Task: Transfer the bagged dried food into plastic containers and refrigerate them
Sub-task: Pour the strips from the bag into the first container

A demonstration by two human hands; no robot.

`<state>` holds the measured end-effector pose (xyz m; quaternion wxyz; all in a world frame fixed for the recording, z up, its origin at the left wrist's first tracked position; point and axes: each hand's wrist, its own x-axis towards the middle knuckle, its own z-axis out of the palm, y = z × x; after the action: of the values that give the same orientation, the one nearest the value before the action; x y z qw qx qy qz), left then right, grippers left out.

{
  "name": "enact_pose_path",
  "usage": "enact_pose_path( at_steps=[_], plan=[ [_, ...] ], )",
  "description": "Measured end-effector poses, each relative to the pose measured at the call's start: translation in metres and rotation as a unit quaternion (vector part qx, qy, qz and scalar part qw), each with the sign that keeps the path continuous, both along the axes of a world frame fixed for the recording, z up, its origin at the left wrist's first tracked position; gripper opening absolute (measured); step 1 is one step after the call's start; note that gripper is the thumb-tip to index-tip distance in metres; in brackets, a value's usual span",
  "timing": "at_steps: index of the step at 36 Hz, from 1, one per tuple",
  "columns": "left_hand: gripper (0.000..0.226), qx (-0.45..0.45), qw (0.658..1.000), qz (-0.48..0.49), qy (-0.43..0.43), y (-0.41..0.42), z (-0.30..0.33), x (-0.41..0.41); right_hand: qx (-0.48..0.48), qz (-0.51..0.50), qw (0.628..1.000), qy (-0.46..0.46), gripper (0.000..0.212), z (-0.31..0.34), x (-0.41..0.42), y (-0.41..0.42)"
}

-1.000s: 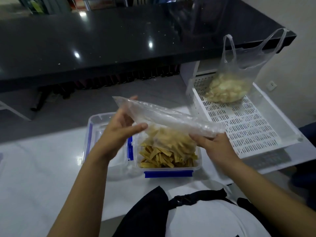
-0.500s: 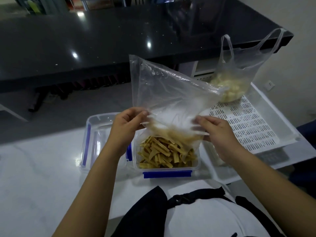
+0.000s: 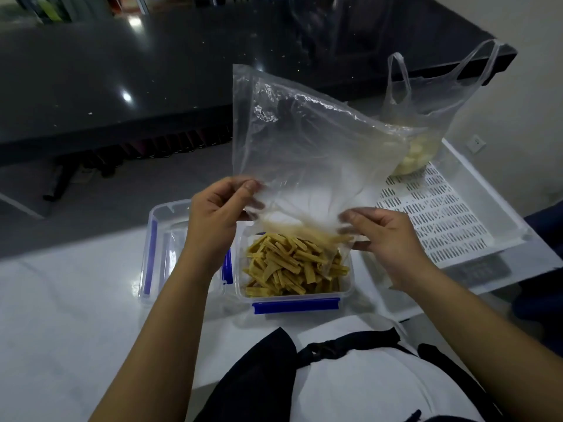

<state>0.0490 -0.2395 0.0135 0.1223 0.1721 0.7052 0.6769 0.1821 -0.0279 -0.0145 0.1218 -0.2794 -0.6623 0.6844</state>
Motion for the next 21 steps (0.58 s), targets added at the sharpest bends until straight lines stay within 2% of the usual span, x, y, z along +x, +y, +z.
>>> enact_pose_path(
  at_steps=[7, 21],
  plan=[
    [0.018, 0.016, 0.999, 0.026, 0.026, -0.004, 0.008, 0.001, -0.042, 0.022, 0.999, 0.006, 0.015, 0.011, -0.001, -0.001],
    [0.018, 0.021, 0.997, 0.059, 0.05, -0.011, 0.017, -0.004, -0.015, 0.062, 0.998, 0.011, 0.016, 0.025, -0.01, 0.001]
  ],
)
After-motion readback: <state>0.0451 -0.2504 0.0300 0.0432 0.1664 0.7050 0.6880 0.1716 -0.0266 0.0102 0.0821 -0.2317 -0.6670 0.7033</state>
